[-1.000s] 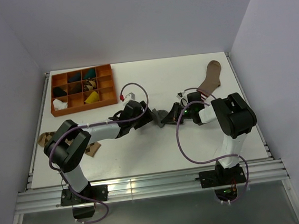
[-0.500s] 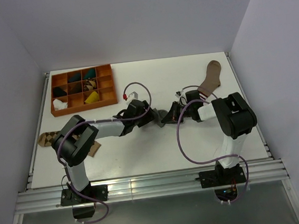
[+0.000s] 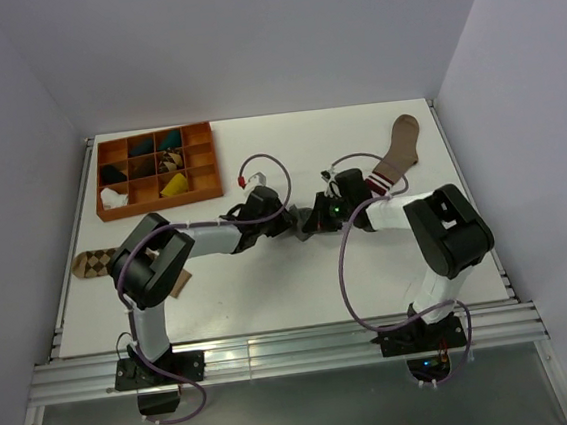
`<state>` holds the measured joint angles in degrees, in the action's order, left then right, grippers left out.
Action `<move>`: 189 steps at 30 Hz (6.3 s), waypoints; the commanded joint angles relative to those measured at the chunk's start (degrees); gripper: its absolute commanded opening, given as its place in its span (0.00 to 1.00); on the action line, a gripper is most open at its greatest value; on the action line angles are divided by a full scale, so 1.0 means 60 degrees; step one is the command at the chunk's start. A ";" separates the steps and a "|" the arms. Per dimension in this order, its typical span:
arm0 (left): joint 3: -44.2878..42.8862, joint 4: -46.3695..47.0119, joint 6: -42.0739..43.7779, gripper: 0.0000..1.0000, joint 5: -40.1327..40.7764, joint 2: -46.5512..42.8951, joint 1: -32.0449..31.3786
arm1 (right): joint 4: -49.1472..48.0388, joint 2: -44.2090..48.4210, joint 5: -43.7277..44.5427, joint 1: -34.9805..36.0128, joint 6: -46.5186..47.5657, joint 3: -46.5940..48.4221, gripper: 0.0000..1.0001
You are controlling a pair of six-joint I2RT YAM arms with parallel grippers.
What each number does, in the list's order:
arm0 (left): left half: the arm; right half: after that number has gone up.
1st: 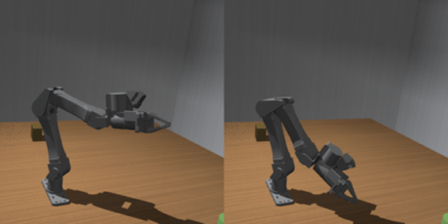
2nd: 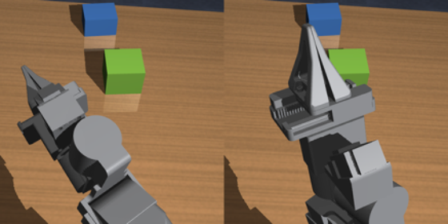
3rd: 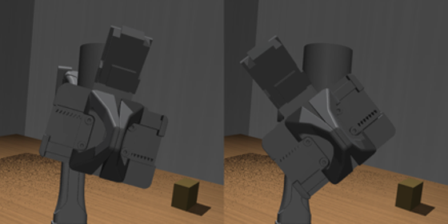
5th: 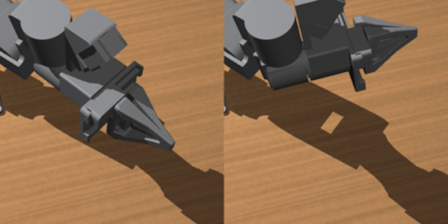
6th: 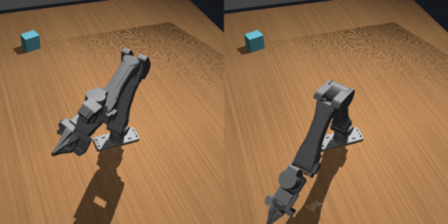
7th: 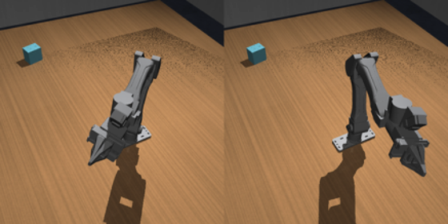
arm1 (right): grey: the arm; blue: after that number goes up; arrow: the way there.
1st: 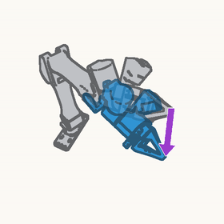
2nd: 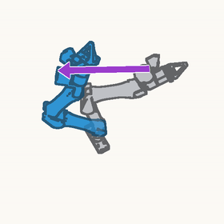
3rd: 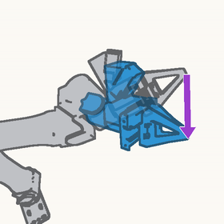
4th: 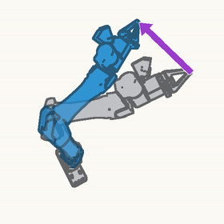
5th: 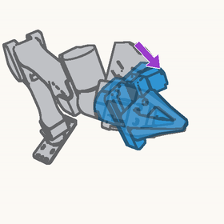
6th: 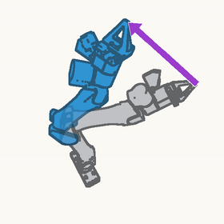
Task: Roll the socks
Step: Roll the sock at the center of the board.
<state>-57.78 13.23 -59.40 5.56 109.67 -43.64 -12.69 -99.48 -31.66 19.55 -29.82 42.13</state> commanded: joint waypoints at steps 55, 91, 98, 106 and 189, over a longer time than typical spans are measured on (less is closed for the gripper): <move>-0.0668 -0.2294 0.0422 0.16 0.0216 0.0106 -0.0359 | -0.0580 0.0804 0.9115 0.4828 0.2906 -0.0605 0.14; 0.0958 -0.0228 -0.0267 0.74 -0.0063 -0.1300 0.0051 | -0.2016 -0.0499 -0.2630 -0.0475 -0.0610 -0.1016 0.00; 0.0783 -0.0389 -0.0325 0.73 0.0025 -0.1140 0.0066 | -0.0773 -0.0968 -0.2780 -0.0651 -0.0303 -0.0182 0.00; 0.0226 -0.1252 -0.0574 0.62 0.0142 -0.0583 0.0051 | -0.0362 -0.1028 -0.2356 -0.0695 -0.0040 -0.0049 0.00; -0.0349 -0.3423 -0.0134 0.79 0.0977 -0.1431 0.0153 | -0.0256 0.0206 -0.1353 0.0112 0.0095 0.0069 0.00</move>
<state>-62.98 -7.73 -60.51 9.06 105.43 -43.11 -12.97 -95.31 -29.47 22.65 -24.08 41.41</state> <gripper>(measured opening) 0.786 0.028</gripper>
